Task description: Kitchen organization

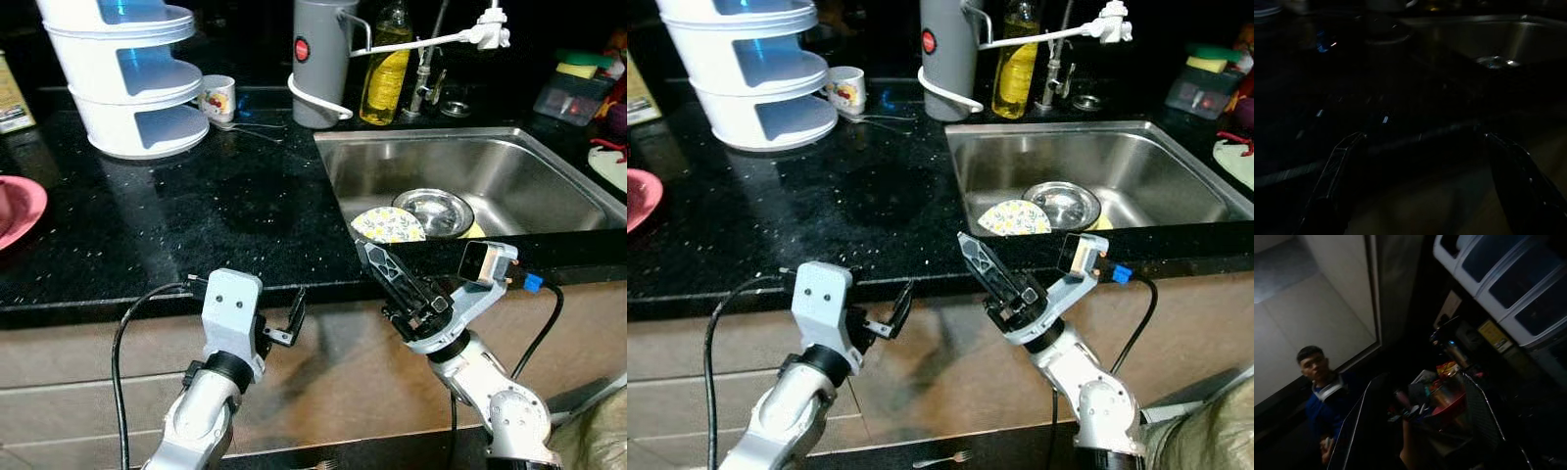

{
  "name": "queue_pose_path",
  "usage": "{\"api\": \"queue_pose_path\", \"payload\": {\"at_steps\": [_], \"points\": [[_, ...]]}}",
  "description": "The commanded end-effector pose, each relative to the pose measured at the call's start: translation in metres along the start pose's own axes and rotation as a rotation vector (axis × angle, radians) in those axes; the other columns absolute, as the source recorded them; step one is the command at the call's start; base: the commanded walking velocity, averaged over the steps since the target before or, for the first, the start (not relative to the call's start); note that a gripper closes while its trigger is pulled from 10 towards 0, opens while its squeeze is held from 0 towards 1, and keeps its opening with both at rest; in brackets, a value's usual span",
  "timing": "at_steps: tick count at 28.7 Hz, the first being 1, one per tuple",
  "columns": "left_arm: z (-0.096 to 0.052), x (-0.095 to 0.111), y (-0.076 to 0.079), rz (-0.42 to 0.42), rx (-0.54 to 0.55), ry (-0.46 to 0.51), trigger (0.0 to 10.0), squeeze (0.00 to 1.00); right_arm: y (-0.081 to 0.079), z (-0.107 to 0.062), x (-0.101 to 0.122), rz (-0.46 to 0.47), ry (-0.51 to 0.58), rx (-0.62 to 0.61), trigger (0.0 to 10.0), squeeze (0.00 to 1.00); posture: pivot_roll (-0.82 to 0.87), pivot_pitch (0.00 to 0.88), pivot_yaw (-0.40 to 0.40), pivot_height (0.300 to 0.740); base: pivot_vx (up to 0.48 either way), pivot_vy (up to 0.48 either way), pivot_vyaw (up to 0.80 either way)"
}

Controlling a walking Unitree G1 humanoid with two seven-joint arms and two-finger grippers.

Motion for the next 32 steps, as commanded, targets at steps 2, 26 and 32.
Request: {"api": "queue_pose_path", "payload": {"at_steps": [2, 26, 32], "points": [[0.0, -0.008, 0.003, -0.013, -0.015, -0.04, 10.0, 0.0, 0.003, 0.001, 0.0, -0.02, -0.009, -0.024, 10.0, 0.0, 0.09, 0.016, -0.067, 0.74, -0.307, 0.0, 0.0], [-0.035, -0.035, -0.017, 0.03, -0.013, -0.166, 10.0, 0.0, 0.046, -0.064, -0.022, -0.916, -0.586, -0.744, 10.0, 0.0, 0.08, 0.006, -0.07, 0.74, -0.315, 0.0, 0.0], [-0.04, -0.043, -0.023, -0.011, 0.023, -0.186, 10.0, 0.0, 0.044, -0.071, -0.021, -1.1, -0.588, -0.838, 10.0, 0.0, 0.07, 0.023, -0.074, 0.74, -0.309, 0.0, 0.0]]}}
Point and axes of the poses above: a point about 5 cm out from each wrist's last joint towards the gripper, its own z axis pointing out of the wrist towards the gripper, its own x axis along the axis of the wrist's last joint, y = z × x, the point moved 2 cm from there along z, pointing out of the wrist towards the gripper, and after that the axes turned 4 degrees about z, right-handed, at the moved point
